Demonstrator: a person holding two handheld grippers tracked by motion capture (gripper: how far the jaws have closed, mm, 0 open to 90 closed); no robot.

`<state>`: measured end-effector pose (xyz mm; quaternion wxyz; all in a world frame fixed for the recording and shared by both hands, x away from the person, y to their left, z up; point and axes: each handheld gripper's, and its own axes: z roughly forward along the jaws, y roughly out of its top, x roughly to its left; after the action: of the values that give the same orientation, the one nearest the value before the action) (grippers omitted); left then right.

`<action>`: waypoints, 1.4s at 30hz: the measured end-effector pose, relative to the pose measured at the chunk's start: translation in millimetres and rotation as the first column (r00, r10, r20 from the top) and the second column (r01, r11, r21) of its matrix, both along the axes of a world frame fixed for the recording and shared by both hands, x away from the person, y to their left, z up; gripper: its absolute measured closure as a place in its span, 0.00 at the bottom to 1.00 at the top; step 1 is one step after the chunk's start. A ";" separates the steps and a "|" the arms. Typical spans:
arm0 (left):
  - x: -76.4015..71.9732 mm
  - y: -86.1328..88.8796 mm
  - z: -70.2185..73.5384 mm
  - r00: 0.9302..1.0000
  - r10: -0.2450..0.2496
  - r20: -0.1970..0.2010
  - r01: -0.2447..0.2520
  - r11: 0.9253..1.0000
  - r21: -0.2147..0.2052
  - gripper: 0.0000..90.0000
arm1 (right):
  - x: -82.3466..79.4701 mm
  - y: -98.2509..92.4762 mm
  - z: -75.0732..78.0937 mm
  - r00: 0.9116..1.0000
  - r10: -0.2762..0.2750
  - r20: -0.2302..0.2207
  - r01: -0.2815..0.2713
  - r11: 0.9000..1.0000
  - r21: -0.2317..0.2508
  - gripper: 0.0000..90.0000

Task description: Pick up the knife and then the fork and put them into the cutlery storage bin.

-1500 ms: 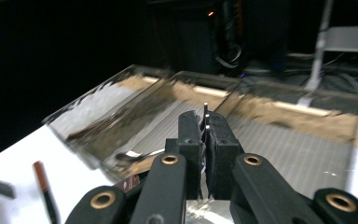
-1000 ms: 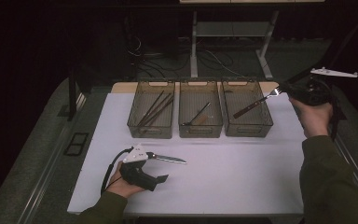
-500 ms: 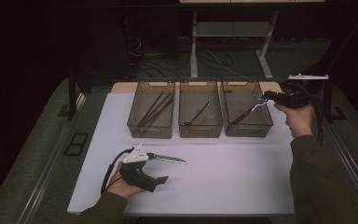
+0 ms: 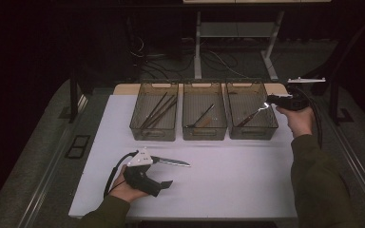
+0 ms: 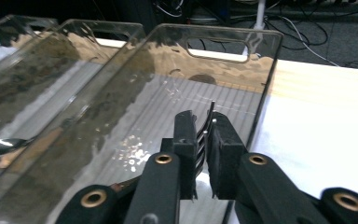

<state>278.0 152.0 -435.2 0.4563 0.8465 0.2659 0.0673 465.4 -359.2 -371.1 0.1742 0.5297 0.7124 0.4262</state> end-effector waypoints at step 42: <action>57.2 19.9 12.0 0.997 0.075 0.004 -0.074 0.986 0.148 0.88 | -131.2 51.4 -13.5 0.974 0.209 0.090 -0.206 0.978 -0.042 0.22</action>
<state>335.2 171.9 -423.1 0.3894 0.8675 0.2919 0.1032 334.2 -307.8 -384.6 0.1707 0.4287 0.7617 0.4549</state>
